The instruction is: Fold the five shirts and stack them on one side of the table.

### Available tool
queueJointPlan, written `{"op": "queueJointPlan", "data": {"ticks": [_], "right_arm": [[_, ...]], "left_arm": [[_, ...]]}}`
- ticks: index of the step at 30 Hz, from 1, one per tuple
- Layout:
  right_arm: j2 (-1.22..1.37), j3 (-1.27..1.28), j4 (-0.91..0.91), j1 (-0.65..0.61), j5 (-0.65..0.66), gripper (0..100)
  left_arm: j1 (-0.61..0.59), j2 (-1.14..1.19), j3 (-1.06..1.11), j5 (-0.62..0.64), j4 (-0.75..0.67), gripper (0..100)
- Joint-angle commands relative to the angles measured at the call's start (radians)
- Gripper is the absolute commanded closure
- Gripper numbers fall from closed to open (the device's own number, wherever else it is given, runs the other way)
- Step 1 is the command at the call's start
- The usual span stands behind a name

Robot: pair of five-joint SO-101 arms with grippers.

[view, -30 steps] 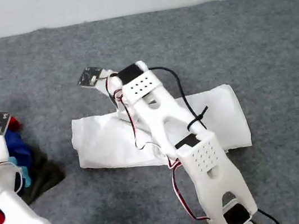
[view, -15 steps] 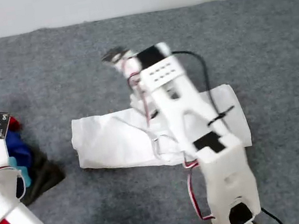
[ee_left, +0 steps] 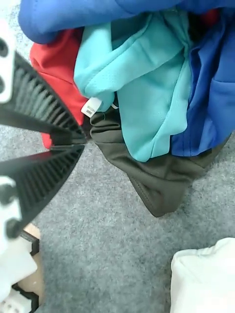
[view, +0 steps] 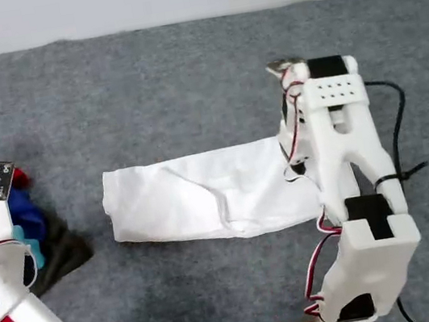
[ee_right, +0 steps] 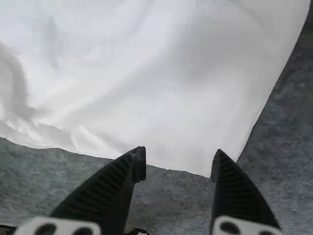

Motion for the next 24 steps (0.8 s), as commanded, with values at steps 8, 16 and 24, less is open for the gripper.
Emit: {"op": "queueJointPlan", "data": {"ticks": [8,16,24], "right_arm": [[-0.065,0.184,-0.302,0.093,-0.014,74.7],[-0.064,0.354,-0.533,0.094,-0.017,74.9],[0.094,0.333,-0.536,0.093,-0.014,78.1]], "left_arm": [[0.000,-0.017,-0.002,0.002,0.006,98],[0.003,-0.015,-0.001,0.002,0.002,98],[0.003,-0.015,-0.001,0.002,0.002,98]]}}
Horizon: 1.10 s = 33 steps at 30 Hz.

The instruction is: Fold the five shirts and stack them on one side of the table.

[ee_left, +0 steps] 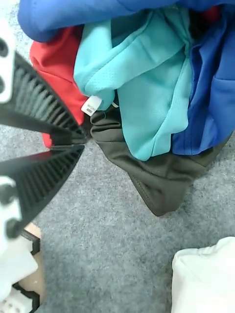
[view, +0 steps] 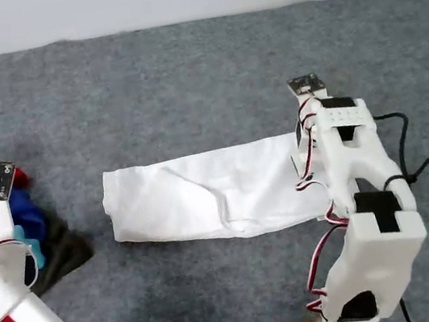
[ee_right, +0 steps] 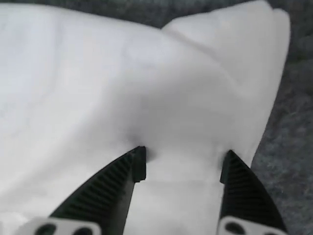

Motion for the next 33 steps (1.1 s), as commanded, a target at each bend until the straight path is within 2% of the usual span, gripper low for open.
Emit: {"op": "queueJointPlan", "data": {"ticks": [1,5,12,16,21,27,33], "right_arm": [[0.059,-0.061,0.033,0.010,-0.003,81.6],[0.130,-0.163,0.101,0.007,-0.002,99.5],[0.136,-0.204,0.128,0.013,0.002,98.9],[0.045,-0.204,0.162,0.028,0.068,98.9],[-0.039,-0.207,0.173,0.156,0.210,98.9],[-0.008,-0.325,0.194,0.348,0.396,98.8],[0.048,-0.526,0.354,0.378,0.457,98.8]], "left_arm": [[0.003,-0.015,-0.005,0.002,0.002,98],[0.003,-0.015,-0.005,0.002,0.000,98],[0.003,-0.015,-0.005,0.000,0.000,98],[0.005,-0.015,-0.007,0.000,0.000,98],[0.005,-0.015,-0.013,-0.002,0.000,98],[0.005,-0.015,-0.013,-0.002,0.000,98],[0.005,-0.015,-0.013,-0.002,0.000,98]]}}
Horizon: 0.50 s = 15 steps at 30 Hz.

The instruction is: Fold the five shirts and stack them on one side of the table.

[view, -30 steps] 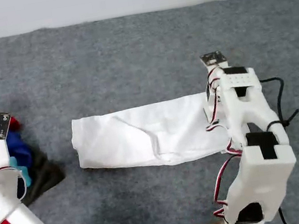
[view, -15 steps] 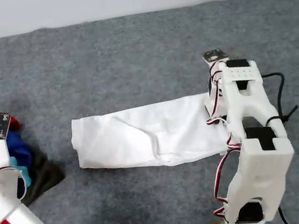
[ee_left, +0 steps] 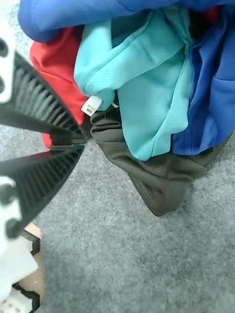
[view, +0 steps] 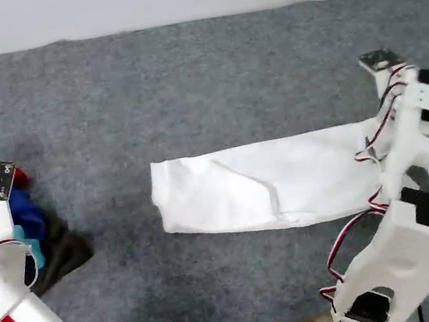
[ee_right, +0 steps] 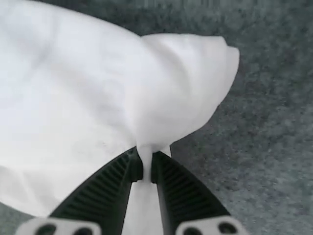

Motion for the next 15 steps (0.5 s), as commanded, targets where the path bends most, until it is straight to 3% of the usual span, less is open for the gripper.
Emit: {"op": "queueJointPlan", "data": {"ticks": [1,8,15], "right_arm": [[-0.010,-0.140,0.093,0.008,0.021,98.8],[-0.088,-0.175,0.262,-0.113,0.023,98.8],[-0.242,-0.173,0.358,-0.315,-0.031,98.8]], "left_arm": [[0.005,-0.015,-0.013,-0.002,0.000,98],[0.005,-0.015,-0.013,-0.002,0.000,98],[0.005,-0.023,-0.013,-0.002,0.000,98]]}}
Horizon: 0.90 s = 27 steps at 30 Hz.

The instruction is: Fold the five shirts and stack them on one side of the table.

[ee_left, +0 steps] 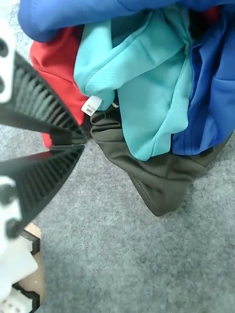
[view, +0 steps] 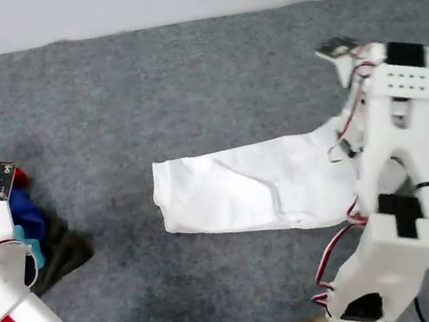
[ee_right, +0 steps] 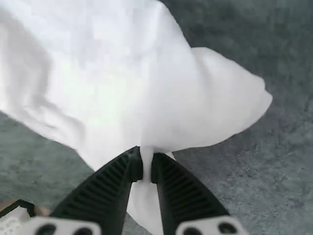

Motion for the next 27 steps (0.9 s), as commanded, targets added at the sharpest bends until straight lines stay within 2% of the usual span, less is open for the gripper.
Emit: {"op": "queueJointPlan", "data": {"ticks": [1,9,13,19,27], "right_arm": [[-0.114,-0.044,0.039,-0.124,-0.061,98.8],[-0.130,-0.048,0.028,-0.446,-0.226,98.8],[-0.128,-0.046,-0.039,-0.575,-0.301,98.8],[-0.056,-0.043,-0.127,-0.696,-0.359,98.8],[0.102,-0.048,-0.254,-0.777,-0.353,98.6]], "left_arm": [[0.005,-0.023,-0.013,0.000,0.000,98],[0.005,-0.023,-0.013,0.000,-0.002,98],[0.005,-0.023,-0.013,0.000,-0.002,98],[0.005,-0.023,-0.013,0.000,-0.009,98],[0.005,-0.023,-0.012,0.002,-0.014,98]]}}
